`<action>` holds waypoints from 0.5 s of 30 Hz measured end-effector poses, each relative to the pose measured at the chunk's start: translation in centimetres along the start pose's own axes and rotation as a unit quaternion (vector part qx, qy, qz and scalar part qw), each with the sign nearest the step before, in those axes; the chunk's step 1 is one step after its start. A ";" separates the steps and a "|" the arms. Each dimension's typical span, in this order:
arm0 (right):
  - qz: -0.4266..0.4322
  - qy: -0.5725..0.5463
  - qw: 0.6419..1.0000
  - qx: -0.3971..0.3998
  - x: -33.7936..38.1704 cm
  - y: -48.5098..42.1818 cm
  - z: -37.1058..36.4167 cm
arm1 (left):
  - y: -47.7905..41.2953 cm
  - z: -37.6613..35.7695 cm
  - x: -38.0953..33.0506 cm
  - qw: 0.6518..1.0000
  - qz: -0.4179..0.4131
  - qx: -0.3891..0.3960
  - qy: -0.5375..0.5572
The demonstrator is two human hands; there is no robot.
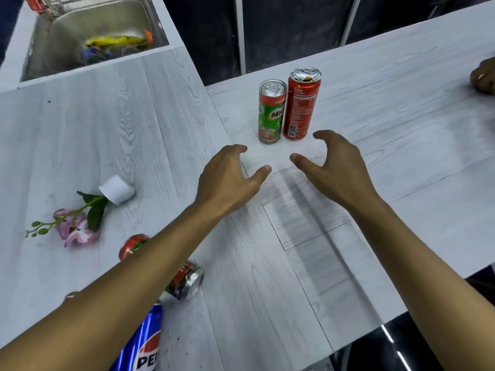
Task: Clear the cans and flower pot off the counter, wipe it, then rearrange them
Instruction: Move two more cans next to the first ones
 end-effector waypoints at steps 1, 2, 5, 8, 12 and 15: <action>0.006 0.003 1.000 0.003 0.6 0.8 0.2 | 0.8 0.5 0.1 1.000 -0.005 0.001 -0.003; 0.012 0.006 1.000 0.006 1.1 1.6 0.4 | 1.4 1.0 0.3 1.000 -0.012 0.003 -0.006; 0.025 0.014 0.999 0.015 3.1 4.3 0.7 | 3.6 2.9 1.0 0.999 -0.033 0.006 -0.010; 0.030 0.018 0.999 0.020 5.1 6.9 0.8 | 5.8 4.7 1.9 0.999 -0.041 0.003 -0.010; 0.043 0.018 0.999 0.019 8.2 10.8 0.4 | 9.5 7.5 3.4 0.999 -0.052 -0.011 0.008; 0.051 0.007 0.999 0.018 10.5 13.4 0.1 | 12.4 9.7 4.4 0.998 -0.050 -0.016 0.017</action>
Point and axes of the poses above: each hand's wrist, its own y-axis away from the middle knuckle, its own z-axis out of the back of the hand, x = y × z, the point moved 1 cm from there along -y, towards the middle knuckle, and after that the axes turned 12 degrees about y, right-handed, at the moved point
